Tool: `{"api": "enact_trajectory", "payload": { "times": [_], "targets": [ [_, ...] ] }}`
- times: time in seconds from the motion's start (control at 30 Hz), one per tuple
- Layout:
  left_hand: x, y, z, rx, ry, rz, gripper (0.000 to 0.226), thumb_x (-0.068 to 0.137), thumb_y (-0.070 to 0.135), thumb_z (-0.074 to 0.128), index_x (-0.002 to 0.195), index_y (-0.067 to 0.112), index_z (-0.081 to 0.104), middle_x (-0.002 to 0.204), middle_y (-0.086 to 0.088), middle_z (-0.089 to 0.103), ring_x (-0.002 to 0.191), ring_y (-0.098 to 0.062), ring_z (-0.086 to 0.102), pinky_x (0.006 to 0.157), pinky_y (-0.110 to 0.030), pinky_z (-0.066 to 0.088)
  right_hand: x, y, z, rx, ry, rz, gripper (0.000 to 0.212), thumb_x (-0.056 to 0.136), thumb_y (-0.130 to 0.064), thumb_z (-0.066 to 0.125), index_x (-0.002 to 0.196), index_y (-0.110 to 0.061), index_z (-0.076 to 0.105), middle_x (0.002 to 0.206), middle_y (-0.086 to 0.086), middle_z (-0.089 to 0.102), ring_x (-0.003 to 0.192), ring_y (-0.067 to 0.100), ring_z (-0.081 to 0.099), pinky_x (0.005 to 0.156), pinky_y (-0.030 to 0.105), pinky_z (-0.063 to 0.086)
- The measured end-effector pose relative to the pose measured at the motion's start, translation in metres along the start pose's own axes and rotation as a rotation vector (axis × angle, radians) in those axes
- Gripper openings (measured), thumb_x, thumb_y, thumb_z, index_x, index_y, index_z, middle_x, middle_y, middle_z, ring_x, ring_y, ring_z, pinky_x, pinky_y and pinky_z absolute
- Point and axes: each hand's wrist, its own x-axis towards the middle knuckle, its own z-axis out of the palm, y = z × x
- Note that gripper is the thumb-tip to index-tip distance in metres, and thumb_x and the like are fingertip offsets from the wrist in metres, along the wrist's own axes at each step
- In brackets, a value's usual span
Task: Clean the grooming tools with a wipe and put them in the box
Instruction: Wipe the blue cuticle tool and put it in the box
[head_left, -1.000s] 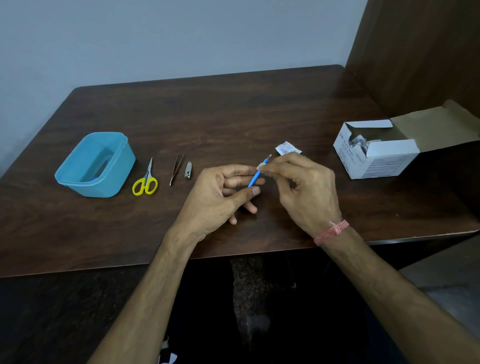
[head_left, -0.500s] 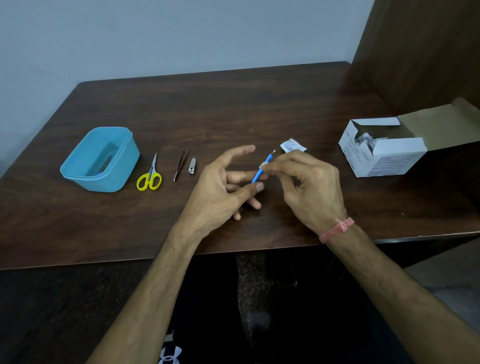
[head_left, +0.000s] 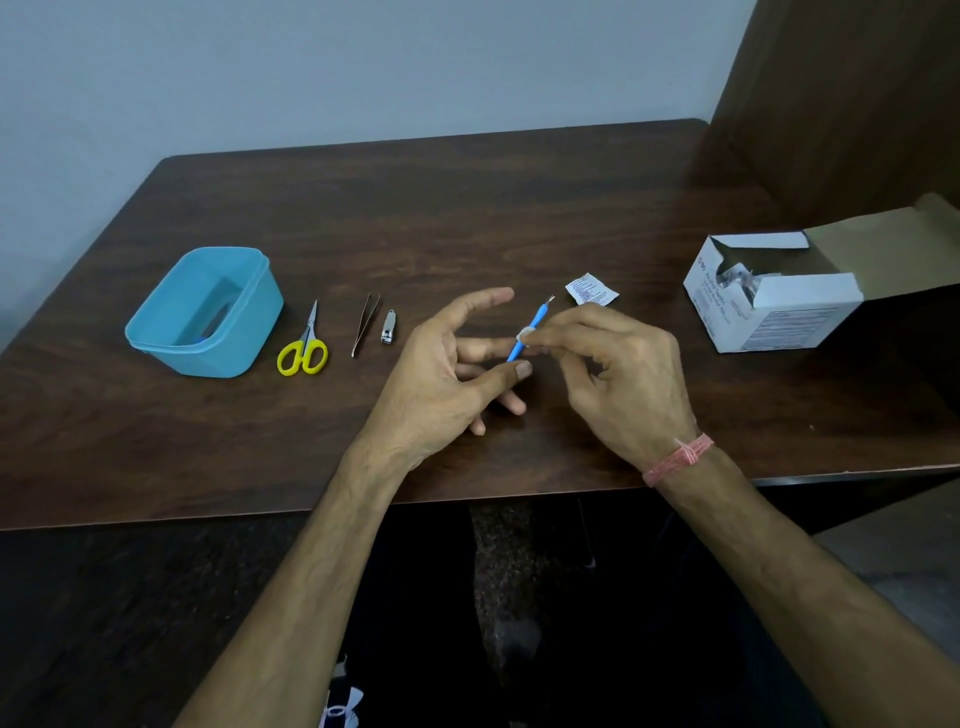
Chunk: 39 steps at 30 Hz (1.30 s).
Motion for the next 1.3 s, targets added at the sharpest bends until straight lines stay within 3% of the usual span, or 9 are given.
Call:
{"api": "enact_trajectory", "payload": {
  "times": [0.13,0.53,0.87,1.3],
  "targets": [
    [-0.001,0.001,0.001,0.004,-0.002,-0.003,0.070,0.101,0.005,0.081,0.159,0.029,0.049,0.117,0.005,0.086,0.077,-0.028,0.084,0.040,-0.024,0.050,0.001,0.002,-0.001,0.045,-0.034,0.017,0.036,0.096,0.005,0.070,0.110,-0.023,0.088,0.111,-0.013,0.080,0.096,0.008,0.077,0.073,0.031,0.061],
    [-0.002,0.002,0.002,0.045,-0.016,-0.008,0.078,0.101,0.004,0.080,0.167,0.026,0.044,0.117,0.007,0.086,0.078,-0.025,0.084,0.042,-0.024,0.052,-0.001,0.002,0.001,0.000,-0.031,0.002,0.034,0.096,0.002,0.069,0.111,-0.022,0.088,0.111,-0.012,0.080,0.095,0.010,0.077,0.073,0.040,0.063],
    [-0.001,-0.007,0.001,0.089,-0.109,0.047,0.083,0.106,0.000,0.072,0.174,0.028,0.033,0.140,0.011,0.077,0.111,-0.015,0.083,0.053,-0.022,0.058,-0.001,0.003,0.002,-0.029,0.006,0.051,0.034,0.097,0.002,0.067,0.111,-0.022,0.088,0.110,-0.011,0.081,0.098,0.010,0.078,0.078,0.040,0.065],
    [0.002,-0.009,-0.005,0.056,-0.134,0.041,0.083,0.107,-0.004,0.069,0.175,0.025,0.030,0.154,0.004,0.069,0.109,-0.018,0.083,0.046,-0.020,0.054,-0.002,0.002,0.004,-0.036,-0.018,0.040,0.032,0.097,-0.001,0.068,0.110,-0.022,0.087,0.109,-0.011,0.081,0.089,0.009,0.076,0.073,0.041,0.064]
  ]
}}
